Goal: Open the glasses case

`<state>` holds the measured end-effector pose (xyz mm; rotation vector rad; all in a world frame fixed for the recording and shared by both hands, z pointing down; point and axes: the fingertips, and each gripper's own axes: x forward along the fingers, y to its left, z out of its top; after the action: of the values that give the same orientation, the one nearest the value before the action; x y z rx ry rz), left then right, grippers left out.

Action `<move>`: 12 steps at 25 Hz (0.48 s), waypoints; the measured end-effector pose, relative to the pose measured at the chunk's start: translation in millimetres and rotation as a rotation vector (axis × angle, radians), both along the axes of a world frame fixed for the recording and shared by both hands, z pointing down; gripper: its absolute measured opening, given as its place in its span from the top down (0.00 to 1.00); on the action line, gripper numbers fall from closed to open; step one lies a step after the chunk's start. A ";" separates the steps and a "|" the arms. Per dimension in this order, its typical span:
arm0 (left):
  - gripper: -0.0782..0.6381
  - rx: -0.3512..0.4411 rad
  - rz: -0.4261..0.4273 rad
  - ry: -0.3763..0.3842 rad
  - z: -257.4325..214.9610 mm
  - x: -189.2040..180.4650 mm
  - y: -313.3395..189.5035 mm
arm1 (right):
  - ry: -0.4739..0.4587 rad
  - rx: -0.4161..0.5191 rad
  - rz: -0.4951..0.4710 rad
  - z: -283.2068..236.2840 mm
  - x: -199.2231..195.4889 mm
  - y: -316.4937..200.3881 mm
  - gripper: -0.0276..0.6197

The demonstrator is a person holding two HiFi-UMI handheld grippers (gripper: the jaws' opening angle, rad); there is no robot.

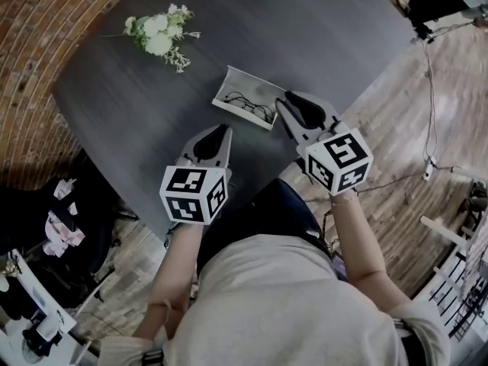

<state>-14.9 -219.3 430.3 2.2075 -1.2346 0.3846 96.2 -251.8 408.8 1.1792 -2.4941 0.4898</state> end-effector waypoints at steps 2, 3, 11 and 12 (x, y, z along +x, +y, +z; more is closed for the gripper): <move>0.84 0.019 0.001 0.007 -8.3 -0.1 2.2 | -0.044 0.004 0.010 -11.4 -2.1 9.3 0.85; 0.84 0.028 0.003 0.011 -12.4 0.4 3.9 | -0.052 0.009 0.013 -16.3 -3.1 13.8 0.86; 0.84 0.062 0.023 0.038 -31.2 9.0 27.5 | -0.106 0.037 -0.033 -34.6 -15.7 54.6 0.95; 0.84 0.063 0.027 0.042 -32.4 10.8 30.9 | -0.110 0.038 -0.036 -35.8 -16.8 59.5 0.95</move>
<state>-4.1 -188.4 397.9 2.2764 -1.2107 0.3121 79.4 -192.2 373.0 1.1487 -2.6232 0.5134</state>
